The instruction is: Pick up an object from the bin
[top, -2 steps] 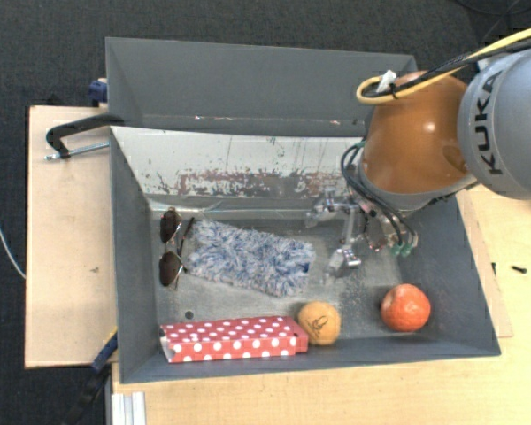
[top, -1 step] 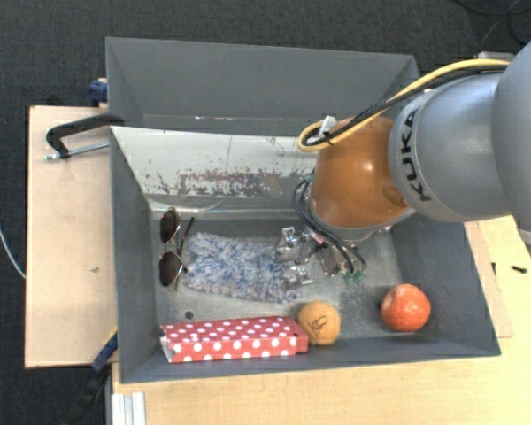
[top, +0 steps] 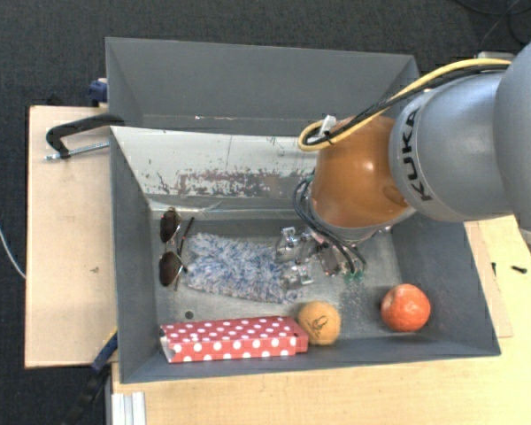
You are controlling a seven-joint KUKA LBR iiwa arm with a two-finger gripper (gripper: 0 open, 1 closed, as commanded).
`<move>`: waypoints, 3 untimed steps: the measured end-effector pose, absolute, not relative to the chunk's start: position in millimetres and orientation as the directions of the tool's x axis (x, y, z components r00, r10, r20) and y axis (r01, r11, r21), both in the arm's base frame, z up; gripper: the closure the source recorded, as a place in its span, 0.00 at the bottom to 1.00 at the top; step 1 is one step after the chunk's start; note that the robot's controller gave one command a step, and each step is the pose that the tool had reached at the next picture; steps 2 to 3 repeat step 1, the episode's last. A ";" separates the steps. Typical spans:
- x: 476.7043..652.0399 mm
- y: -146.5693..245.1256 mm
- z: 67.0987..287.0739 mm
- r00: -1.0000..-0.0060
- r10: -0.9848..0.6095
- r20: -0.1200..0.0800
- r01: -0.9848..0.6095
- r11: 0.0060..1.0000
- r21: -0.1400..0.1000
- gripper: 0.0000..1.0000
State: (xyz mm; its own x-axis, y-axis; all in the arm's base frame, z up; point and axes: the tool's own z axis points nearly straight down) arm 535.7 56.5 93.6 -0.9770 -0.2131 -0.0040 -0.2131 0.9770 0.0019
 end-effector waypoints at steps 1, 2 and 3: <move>530.8 74.5 229.3 -0.980 -0.201 -0.005 -0.201 0.980 0.001 1.00; 530.8 74.5 229.3 -0.980 -0.201 -0.005 -0.201 0.980 0.001 1.00; 530.8 74.5 229.3 -0.980 -0.201 -0.005 -0.201 0.980 0.001 1.00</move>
Offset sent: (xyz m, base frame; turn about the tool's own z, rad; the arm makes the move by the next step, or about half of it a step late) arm 0.0000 0.0000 0.0000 0.0000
